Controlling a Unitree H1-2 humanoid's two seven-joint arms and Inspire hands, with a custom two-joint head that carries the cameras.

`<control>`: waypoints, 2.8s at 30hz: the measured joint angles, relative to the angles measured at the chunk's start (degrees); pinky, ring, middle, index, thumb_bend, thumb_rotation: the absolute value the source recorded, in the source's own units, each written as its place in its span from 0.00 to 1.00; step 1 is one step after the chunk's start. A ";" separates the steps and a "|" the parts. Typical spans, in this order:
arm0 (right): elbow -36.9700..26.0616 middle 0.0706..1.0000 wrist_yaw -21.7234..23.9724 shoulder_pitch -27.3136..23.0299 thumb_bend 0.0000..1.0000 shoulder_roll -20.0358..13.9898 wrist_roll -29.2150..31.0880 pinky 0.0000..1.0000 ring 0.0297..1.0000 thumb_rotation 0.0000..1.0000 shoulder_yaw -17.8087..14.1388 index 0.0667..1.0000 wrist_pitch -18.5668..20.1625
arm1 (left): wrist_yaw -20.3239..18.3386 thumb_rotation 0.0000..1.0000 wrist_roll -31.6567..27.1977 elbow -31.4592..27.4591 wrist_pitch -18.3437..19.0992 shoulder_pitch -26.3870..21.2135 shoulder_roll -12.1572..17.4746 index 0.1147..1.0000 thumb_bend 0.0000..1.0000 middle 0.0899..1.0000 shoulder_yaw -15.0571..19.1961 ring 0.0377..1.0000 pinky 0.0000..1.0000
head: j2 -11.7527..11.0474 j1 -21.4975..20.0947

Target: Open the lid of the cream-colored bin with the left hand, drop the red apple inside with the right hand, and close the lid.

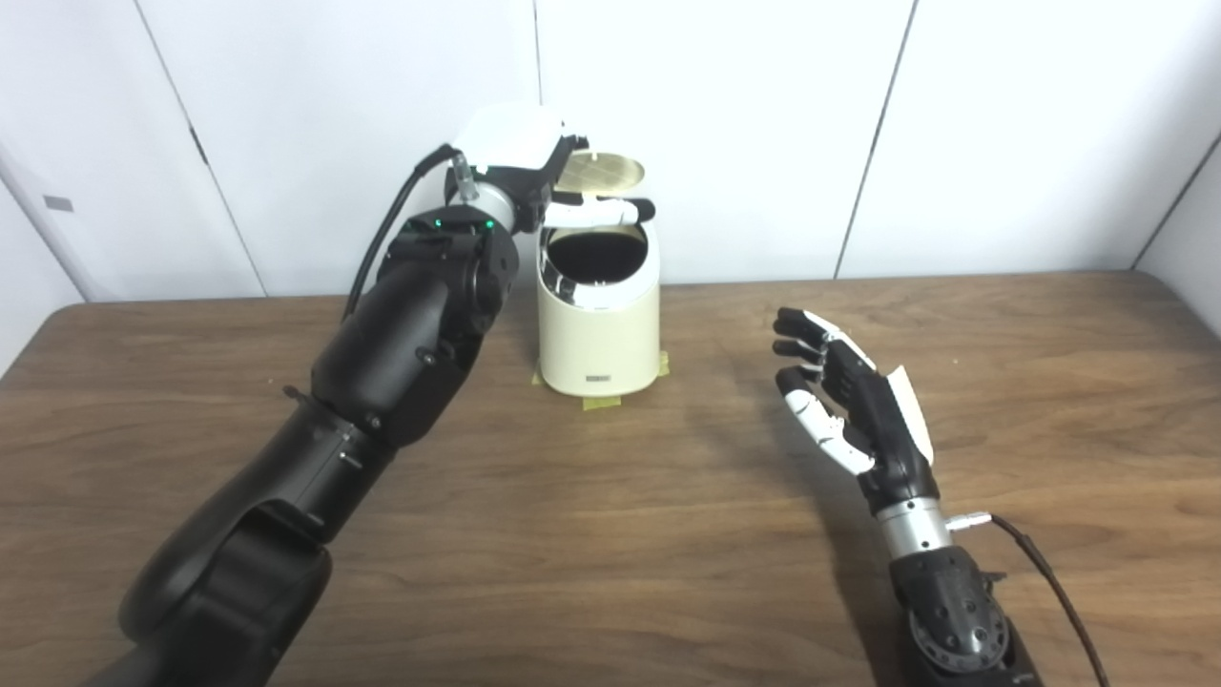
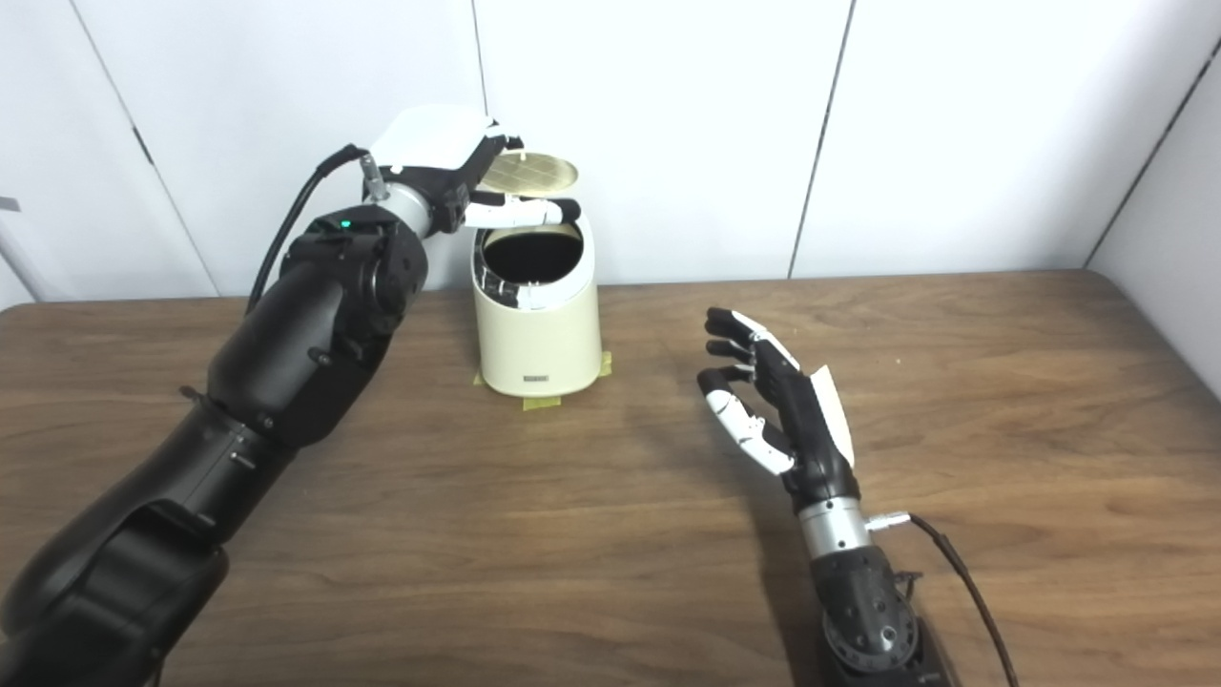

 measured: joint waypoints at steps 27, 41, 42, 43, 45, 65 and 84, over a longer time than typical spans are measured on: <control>0.53 0.81 -0.05 -0.34 0.25 0.01 -0.85 0.67 0.79 0.63 0.59 0.80 -0.03 | 3.41 0.91 11.00 -5.91 -9.52 7.93 4.73 0.89 0.88 0.93 -4.88 1.00 1.00 | -0.18 -0.18; 0.55 0.81 -0.13 -0.46 0.28 0.16 -1.50 0.68 0.79 0.67 0.81 0.81 -0.01 | 2.81 0.90 18.47 -8.07 -15.72 10.90 5.70 0.89 0.87 0.92 -5.71 1.00 1.00 | 0.35 -0.18; 0.55 0.81 -0.13 -0.46 0.28 0.17 -1.50 0.68 0.79 0.67 0.81 0.81 0.00 | 2.74 0.91 18.75 -8.33 -16.28 11.13 5.82 0.89 0.87 0.92 -5.71 1.00 1.00 | 0.35 -0.18; 0.55 0.81 -0.12 -0.46 0.29 0.17 -1.48 0.68 0.79 0.67 0.81 0.81 0.00 | 2.54 0.92 19.02 -8.79 -16.73 11.38 5.98 0.89 0.87 0.93 -5.73 1.00 1.00 | 0.35 -0.18; 0.55 0.82 -0.12 -0.46 0.29 0.17 -1.44 0.69 0.80 0.67 0.79 0.81 0.03 | 1.96 0.93 19.96 -9.40 -17.27 11.69 6.24 0.89 0.88 0.92 -5.91 1.00 1.00 | 0.35 -0.18; 0.75 0.81 -0.12 -0.63 0.26 0.28 -1.60 0.68 0.79 0.62 1.00 0.81 0.27 | 4.03 0.89 25.33 -12.35 -19.95 14.65 6.06 0.85 0.85 0.90 -5.86 1.00 1.00 | 0.35 -0.35; 0.90 0.81 -0.42 -0.91 0.26 1.14 -2.23 0.68 0.79 0.62 1.09 0.81 1.24 | 1.74 0.90 27.67 -13.80 -22.21 15.38 6.04 0.84 0.85 0.89 -6.55 1.00 1.00 | 0.35 -0.53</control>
